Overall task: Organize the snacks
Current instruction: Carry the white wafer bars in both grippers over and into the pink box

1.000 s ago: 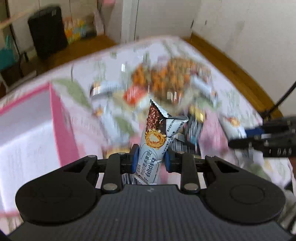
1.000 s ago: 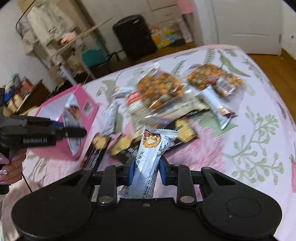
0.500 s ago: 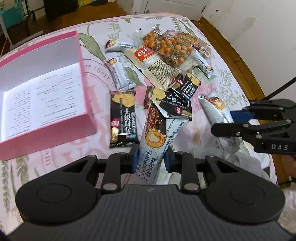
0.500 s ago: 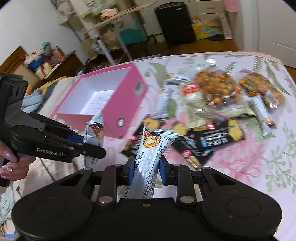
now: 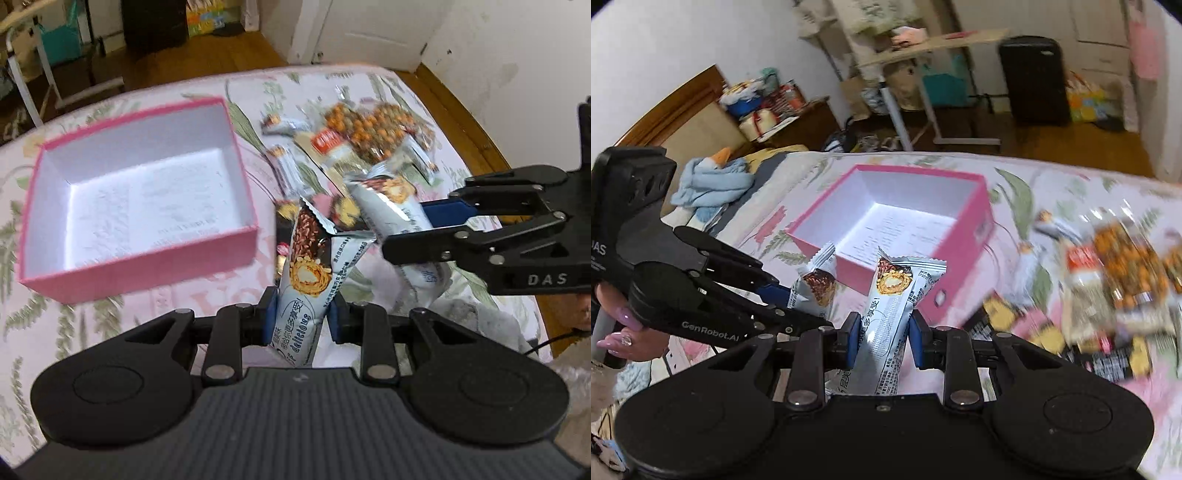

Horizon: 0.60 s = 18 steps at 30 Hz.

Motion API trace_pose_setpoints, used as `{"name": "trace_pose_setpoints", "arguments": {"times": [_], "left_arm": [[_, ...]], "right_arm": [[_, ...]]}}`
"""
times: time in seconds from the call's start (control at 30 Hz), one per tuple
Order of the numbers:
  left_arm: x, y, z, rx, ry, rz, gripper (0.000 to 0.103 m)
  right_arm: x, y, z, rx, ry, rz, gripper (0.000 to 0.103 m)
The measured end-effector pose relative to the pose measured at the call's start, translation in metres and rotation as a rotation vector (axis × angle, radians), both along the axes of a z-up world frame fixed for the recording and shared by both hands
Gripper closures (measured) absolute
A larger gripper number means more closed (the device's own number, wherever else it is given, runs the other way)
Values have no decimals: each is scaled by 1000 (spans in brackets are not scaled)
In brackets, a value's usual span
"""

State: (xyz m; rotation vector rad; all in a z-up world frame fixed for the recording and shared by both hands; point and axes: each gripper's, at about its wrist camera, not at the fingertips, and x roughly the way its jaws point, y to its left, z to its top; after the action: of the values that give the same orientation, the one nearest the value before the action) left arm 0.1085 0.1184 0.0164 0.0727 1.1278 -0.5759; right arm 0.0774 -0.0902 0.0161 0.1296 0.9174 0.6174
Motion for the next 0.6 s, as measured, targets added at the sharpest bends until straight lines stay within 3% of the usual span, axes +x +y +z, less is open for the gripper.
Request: {"name": "trace_pose_setpoints", "arguments": {"times": [0.13, 0.3, 0.43, 0.6], "left_arm": [[18, 18, 7, -8, -36, 55, 76], [57, 43, 0, -24, -76, 210, 76], [101, 60, -27, -50, -96, 339, 76], [148, 68, -71, -56, -6, 408, 76]], "right_arm": [[27, 27, 12, -46, -62, 73, 71], [62, 44, 15, -58, -126, 118, 71], [92, 65, -1, -118, -173, 173, 71], [122, 91, -36, -197, -275, 238, 71]]}}
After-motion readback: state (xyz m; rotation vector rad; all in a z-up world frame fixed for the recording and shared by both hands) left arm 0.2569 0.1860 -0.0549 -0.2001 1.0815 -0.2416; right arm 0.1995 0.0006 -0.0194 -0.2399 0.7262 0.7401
